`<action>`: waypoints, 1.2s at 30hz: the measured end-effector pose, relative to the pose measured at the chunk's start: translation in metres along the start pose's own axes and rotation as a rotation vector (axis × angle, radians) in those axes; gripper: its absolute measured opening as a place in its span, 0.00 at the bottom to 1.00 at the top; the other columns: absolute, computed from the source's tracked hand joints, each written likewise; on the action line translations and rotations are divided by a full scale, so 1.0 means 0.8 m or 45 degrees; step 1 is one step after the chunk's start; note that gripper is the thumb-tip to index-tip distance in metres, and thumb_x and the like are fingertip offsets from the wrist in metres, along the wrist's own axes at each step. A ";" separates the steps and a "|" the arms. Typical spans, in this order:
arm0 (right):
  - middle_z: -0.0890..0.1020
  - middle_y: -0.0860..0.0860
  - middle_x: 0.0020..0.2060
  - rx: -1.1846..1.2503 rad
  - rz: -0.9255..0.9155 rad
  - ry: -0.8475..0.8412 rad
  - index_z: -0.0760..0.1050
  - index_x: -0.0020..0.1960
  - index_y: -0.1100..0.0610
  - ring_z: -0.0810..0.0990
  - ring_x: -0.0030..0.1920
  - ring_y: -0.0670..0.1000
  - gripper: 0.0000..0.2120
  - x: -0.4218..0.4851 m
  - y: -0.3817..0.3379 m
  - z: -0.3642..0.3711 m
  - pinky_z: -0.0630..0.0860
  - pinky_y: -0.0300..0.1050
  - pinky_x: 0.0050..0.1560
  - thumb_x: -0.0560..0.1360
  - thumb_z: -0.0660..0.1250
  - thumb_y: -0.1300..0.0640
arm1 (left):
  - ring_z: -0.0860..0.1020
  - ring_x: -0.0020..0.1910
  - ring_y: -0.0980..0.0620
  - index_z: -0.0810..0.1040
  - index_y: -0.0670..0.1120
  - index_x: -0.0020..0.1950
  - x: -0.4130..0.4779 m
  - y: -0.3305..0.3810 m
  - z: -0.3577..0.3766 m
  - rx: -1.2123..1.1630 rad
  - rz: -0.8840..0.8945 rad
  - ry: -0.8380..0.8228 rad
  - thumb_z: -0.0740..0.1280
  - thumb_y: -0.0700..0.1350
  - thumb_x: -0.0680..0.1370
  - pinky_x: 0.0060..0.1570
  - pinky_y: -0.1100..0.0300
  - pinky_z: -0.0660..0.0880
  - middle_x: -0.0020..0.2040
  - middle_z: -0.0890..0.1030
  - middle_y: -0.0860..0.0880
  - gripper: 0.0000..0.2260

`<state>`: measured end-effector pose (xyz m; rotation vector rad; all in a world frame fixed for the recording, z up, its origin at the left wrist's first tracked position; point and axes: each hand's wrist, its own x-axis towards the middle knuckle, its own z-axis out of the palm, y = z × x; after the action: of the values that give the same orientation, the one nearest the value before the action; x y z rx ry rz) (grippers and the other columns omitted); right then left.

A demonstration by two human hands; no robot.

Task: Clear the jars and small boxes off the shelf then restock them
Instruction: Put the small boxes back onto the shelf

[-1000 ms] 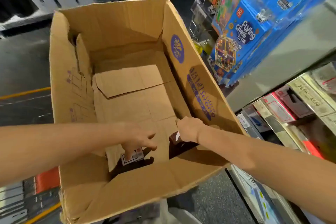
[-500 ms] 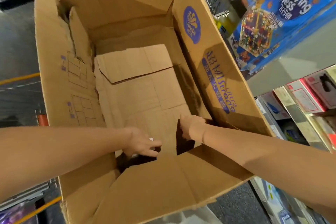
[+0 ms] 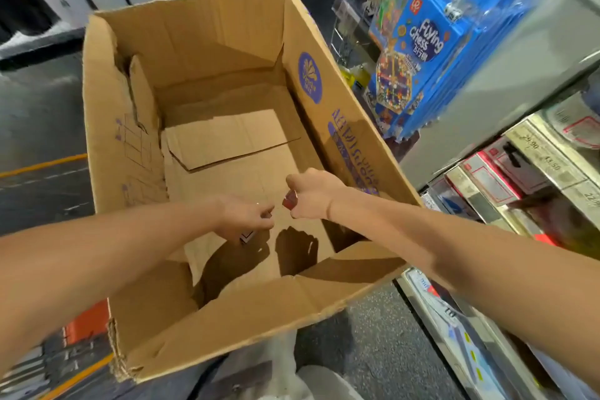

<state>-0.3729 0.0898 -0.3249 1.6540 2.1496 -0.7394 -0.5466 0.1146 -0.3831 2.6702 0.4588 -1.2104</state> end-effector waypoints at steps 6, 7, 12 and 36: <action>0.77 0.56 0.56 -0.056 -0.011 0.408 0.71 0.64 0.54 0.77 0.56 0.58 0.22 -0.085 -0.012 -0.073 0.73 0.48 0.47 0.73 0.68 0.47 | 0.74 0.45 0.53 0.64 0.46 0.71 -0.039 -0.016 -0.082 -0.023 -0.194 0.357 0.66 0.44 0.78 0.40 0.59 0.72 0.73 0.64 0.38 0.23; 0.78 0.55 0.55 -0.074 -0.007 0.464 0.71 0.63 0.53 0.77 0.55 0.57 0.22 -0.102 -0.011 -0.085 0.73 0.47 0.46 0.72 0.68 0.47 | 0.71 0.41 0.56 0.65 0.46 0.71 -0.050 -0.013 -0.097 -0.081 -0.254 0.452 0.65 0.46 0.79 0.38 0.62 0.71 0.70 0.67 0.38 0.22; 0.79 0.56 0.50 -0.114 0.038 0.708 0.73 0.58 0.52 0.77 0.52 0.59 0.17 -0.196 0.015 -0.119 0.74 0.49 0.45 0.72 0.66 0.47 | 0.68 0.44 0.52 0.65 0.51 0.66 -0.120 0.037 -0.192 -0.248 -0.406 0.664 0.71 0.47 0.73 0.43 0.63 0.67 0.61 0.63 0.48 0.25; 0.74 0.57 0.56 -0.409 0.852 0.776 0.64 0.70 0.49 0.68 0.60 0.58 0.28 -0.393 0.274 -0.142 0.69 0.50 0.55 0.73 0.66 0.43 | 0.72 0.41 0.51 0.69 0.51 0.63 -0.006 0.199 -0.509 0.016 0.175 1.137 0.73 0.48 0.71 0.43 0.57 0.70 0.60 0.65 0.48 0.23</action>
<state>-0.0705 -0.0499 -0.1040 2.3918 1.6881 0.3247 -0.2091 0.0790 -0.1080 3.0538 0.3510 0.0804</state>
